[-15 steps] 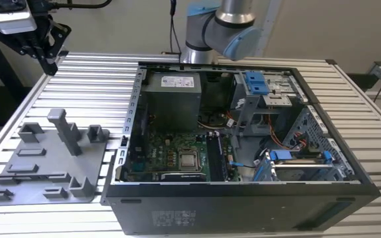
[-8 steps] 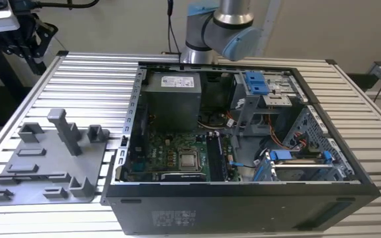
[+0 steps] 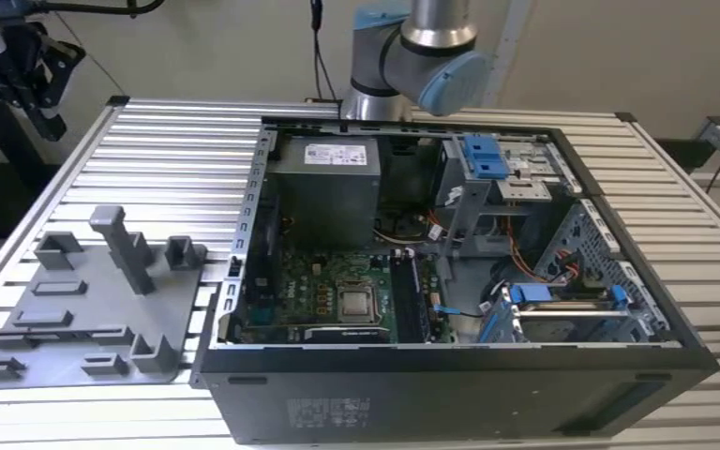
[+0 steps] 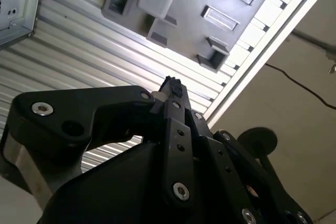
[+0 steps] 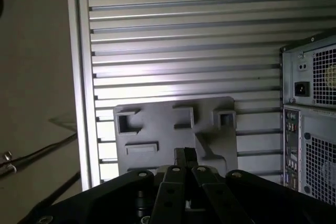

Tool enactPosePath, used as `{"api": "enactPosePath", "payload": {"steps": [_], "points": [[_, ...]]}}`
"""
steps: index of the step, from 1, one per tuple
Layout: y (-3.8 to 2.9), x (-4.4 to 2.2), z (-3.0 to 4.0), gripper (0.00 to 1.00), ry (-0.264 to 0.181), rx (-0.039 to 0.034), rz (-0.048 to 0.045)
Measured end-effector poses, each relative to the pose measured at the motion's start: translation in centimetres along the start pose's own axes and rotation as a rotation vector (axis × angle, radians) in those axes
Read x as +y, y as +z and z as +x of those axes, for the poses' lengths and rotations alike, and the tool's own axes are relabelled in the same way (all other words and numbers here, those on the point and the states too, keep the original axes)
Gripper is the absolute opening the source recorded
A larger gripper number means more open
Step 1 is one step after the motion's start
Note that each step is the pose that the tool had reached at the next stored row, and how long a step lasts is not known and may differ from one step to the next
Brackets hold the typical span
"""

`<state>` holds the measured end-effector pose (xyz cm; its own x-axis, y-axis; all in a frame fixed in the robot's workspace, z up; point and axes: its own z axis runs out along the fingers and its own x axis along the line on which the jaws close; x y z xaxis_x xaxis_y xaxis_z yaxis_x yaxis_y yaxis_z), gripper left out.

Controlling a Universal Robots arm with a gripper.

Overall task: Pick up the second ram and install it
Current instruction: 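Reach for the second ram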

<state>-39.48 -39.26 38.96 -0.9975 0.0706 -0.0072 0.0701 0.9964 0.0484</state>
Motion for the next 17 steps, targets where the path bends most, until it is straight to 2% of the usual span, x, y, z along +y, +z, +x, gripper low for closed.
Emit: {"api": "enactPosePath", "payload": {"steps": [6, 10, 15, 17], "points": [[0.0, -0.01, 0.11, 0.11, 0.0, 0.0, 0.0], [0.03, -0.15, 0.53, 0.11, 0.0, 0.0, 0.0], [0.15, -1.03, 1.54, 0.11, 0.0, 0.0001, -0.0001], [0.17, -1.56, 1.57, 0.11, 0.0, 0.0, -0.0002]]}}
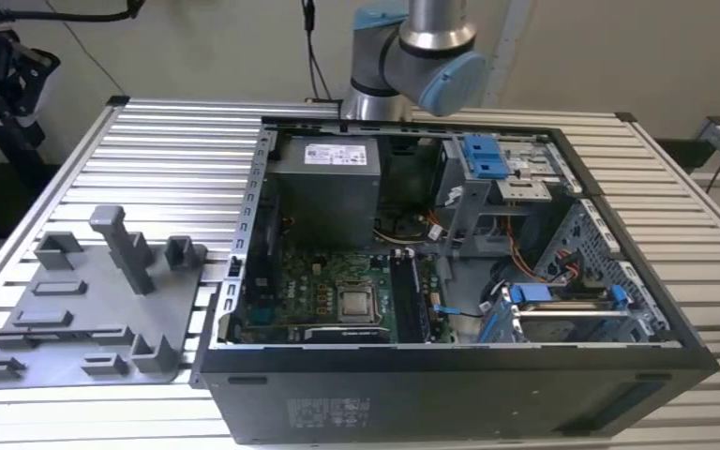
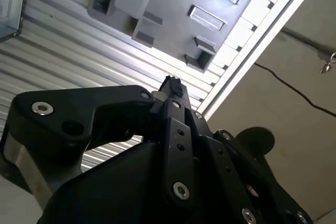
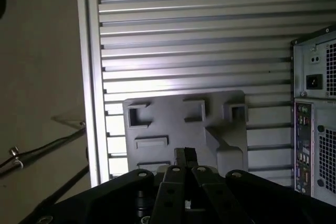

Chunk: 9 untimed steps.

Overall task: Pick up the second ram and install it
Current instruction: 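Reach for the second ram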

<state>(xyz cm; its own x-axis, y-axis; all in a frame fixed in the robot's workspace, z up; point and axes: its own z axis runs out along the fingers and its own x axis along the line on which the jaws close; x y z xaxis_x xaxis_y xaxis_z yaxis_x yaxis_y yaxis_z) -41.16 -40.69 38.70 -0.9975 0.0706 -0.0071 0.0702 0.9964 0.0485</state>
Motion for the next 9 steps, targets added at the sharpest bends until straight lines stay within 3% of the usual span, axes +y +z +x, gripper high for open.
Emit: {"api": "enactPosePath", "payload": {"steps": [9], "points": [[0.01, -3.15, -0.22, 0.11, 0.0, 0.0001, 0.0001]]}}
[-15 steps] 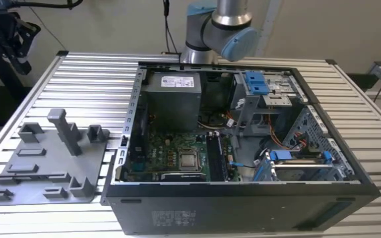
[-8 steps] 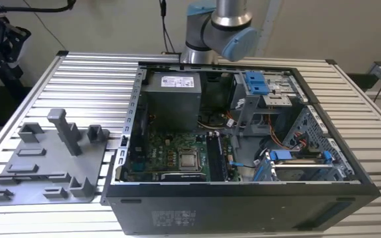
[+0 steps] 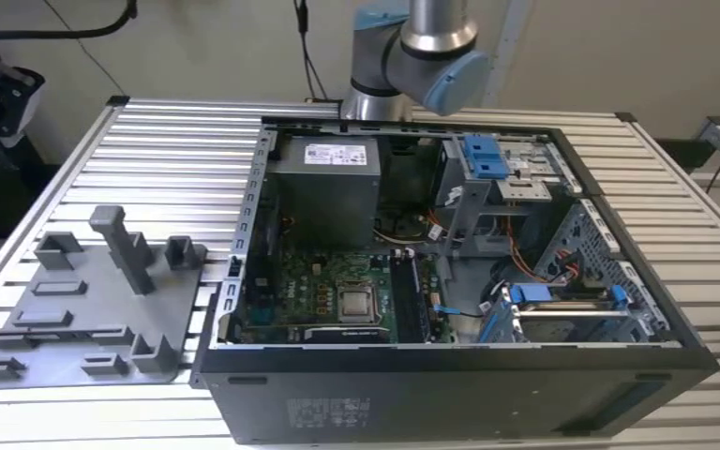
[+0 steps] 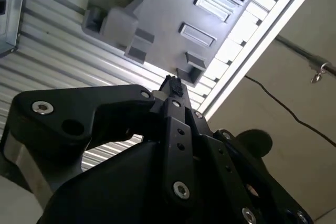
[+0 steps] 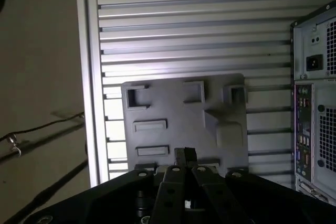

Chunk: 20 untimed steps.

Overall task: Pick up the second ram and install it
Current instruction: 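Reach for the second ram, then pick up the second ram and move it above second insertion slot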

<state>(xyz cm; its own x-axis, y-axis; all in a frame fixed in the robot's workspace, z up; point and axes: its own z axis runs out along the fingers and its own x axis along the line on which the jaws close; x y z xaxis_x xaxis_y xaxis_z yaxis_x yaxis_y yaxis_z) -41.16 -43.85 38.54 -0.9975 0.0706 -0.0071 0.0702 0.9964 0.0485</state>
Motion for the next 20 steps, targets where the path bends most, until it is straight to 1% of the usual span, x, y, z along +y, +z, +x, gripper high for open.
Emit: {"api": "enactPosePath", "payload": {"steps": [6, 12, 14, 16, 20], "points": [[0.03, -2.12, -0.15, 0.11, 0.0, 0.0, 0.0], [0.08, -3.72, -0.26, 0.11, 0.0, 0.0, 0.0], [0.1, -4.12, -0.29, 0.11, 0.0, -0.0001, -0.0001], [0.12, -4.33, -0.31, 0.11, 0.0, 0.0, 0.0], [0.13, -4.32, -0.3, 0.11, 0.0, 0.0, 0.0]]}}
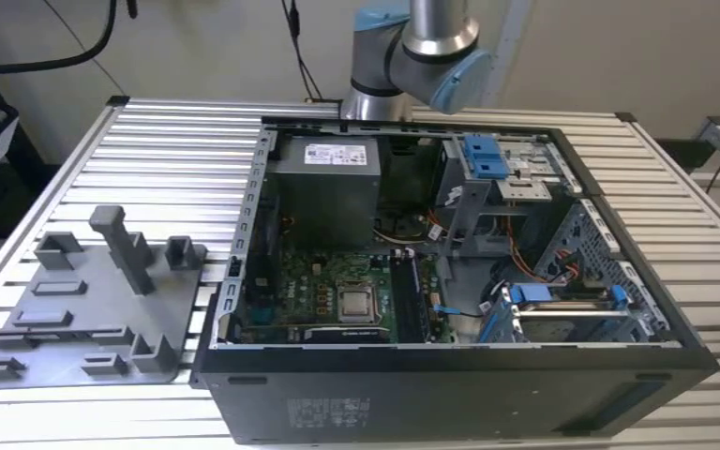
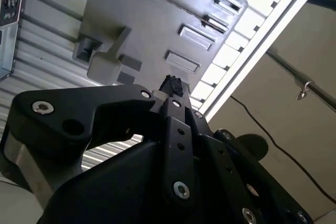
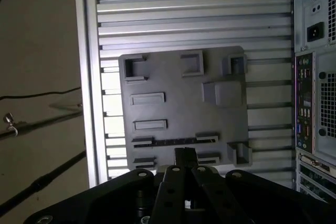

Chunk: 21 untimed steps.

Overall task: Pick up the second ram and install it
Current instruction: 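Pick up the second ram and move it above second insertion slot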

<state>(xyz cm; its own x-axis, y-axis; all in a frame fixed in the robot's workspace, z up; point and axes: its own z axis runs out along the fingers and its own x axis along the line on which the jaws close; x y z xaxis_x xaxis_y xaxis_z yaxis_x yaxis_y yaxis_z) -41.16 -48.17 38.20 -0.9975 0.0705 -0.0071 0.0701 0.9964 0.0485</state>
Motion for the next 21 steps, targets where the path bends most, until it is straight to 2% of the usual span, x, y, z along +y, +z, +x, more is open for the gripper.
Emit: {"api": "enactPosePath", "payload": {"steps": [15, 18, 21], "points": [[0.0, 0.0, 0.02, 0.11, -0.003, 0.0, 0.0], [0.0, 0.0, 0.05, 0.11, -0.02, 0.0007, -0.0002], [0.0, 0.0, 0.07, 0.11, -0.057, 0.0026, -0.0004]]}}
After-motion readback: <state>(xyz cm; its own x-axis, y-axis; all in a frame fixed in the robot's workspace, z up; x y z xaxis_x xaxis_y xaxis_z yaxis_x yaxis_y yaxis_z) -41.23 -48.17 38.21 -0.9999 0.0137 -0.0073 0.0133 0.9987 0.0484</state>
